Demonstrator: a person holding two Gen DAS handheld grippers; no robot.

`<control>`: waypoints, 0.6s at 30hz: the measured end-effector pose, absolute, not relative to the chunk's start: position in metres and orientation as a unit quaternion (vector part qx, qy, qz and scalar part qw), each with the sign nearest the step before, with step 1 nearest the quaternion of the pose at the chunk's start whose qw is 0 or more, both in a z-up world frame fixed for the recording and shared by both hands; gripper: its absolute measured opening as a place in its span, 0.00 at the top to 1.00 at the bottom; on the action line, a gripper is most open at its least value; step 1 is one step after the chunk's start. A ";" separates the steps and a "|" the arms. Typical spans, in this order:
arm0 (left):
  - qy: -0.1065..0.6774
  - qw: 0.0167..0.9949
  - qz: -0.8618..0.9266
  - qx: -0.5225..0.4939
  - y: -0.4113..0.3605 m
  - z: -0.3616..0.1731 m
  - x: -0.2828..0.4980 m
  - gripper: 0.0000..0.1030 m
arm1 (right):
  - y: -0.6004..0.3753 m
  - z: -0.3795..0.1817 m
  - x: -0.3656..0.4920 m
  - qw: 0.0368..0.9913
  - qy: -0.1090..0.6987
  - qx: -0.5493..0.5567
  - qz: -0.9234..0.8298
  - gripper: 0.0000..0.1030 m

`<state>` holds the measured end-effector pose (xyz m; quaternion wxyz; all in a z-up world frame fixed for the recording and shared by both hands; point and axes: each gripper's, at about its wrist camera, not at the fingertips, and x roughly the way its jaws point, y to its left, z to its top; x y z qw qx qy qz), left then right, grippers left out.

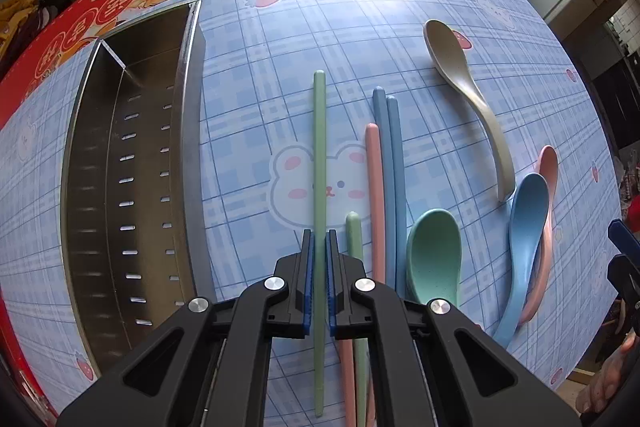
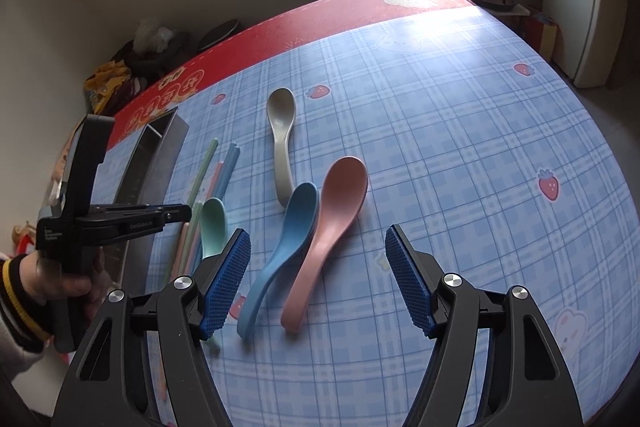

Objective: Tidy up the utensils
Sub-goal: 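Carry the green chopstick into the steel basket with the left tool while the right tool grasps the green spoon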

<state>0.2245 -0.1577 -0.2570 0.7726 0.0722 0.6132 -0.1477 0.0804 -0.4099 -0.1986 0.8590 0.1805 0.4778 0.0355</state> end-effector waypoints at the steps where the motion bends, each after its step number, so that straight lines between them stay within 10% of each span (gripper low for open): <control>1: 0.611 0.775 -0.147 0.066 -0.156 -0.254 0.225 0.95 | -0.411 -0.199 0.078 0.859 0.478 0.182 0.034 0.34; 8: 0.576 0.798 -0.173 0.036 -0.136 -0.204 0.206 0.95 | -0.408 -0.200 0.071 0.854 0.482 0.192 0.036 0.35; 18: 0.541 0.820 -0.185 -0.016 -0.097 -0.161 0.166 0.95 | -0.338 -0.211 0.089 0.836 0.510 0.152 0.130 0.65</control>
